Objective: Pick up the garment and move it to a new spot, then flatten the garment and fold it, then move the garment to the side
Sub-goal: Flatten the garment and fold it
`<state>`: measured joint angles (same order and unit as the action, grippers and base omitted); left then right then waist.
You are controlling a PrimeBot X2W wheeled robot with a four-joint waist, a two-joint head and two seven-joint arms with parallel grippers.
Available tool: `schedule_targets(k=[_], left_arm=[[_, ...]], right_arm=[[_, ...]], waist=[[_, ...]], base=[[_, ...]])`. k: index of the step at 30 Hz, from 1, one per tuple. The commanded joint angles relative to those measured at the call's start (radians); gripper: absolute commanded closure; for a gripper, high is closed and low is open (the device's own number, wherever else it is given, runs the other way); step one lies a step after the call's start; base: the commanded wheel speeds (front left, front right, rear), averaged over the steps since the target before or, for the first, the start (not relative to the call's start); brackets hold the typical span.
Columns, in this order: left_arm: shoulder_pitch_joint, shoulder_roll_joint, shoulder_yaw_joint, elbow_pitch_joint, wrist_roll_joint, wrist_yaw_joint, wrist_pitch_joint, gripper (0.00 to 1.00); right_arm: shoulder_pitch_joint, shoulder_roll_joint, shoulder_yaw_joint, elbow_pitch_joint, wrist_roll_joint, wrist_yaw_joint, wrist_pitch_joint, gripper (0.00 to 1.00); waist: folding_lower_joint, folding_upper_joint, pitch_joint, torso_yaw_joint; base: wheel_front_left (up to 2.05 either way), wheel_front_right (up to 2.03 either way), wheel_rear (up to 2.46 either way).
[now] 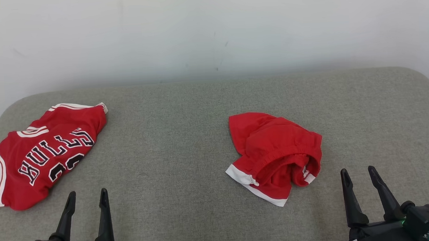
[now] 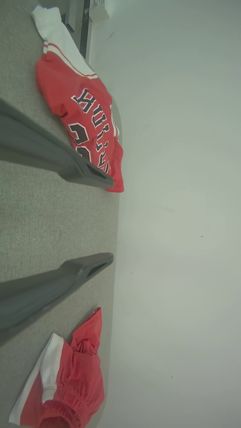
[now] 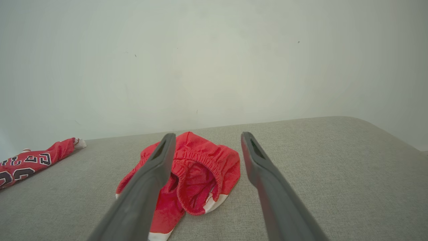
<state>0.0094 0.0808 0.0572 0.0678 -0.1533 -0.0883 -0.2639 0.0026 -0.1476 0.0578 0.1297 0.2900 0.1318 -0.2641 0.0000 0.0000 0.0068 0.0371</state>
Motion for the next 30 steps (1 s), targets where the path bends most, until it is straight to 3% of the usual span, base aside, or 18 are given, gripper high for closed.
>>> schedule_targets(k=[1, 19, 30], left_arm=[[0.006, -0.003, 0.005, 0.002, 0.010, -0.002, -0.001, 0.00], [-0.015, -0.020, 0.020, 0.010, 0.029, -0.019, -0.001, 0.00], [-0.048, -0.027, -0.013, 0.018, 0.036, -0.022, -0.001, 0.00]], right_arm=[[0.008, -0.002, 0.000, 0.001, -0.007, -0.002, -0.001, 0.00], [-0.046, -0.044, 0.016, 0.071, -0.014, -0.002, -0.001, 0.00], [-0.172, -0.088, 0.062, 0.332, 0.007, -0.002, 0.000, 0.00]], waist=[[0.0000, 0.0000, 0.000, 0.000], [0.0000, 0.0000, 0.017, 0.023], [0.0000, 0.0000, 0.062, 0.078]], base=[[0.00, 0.00, 0.00], [0.00, 0.00, 0.00], [0.00, 0.00, 0.00]])
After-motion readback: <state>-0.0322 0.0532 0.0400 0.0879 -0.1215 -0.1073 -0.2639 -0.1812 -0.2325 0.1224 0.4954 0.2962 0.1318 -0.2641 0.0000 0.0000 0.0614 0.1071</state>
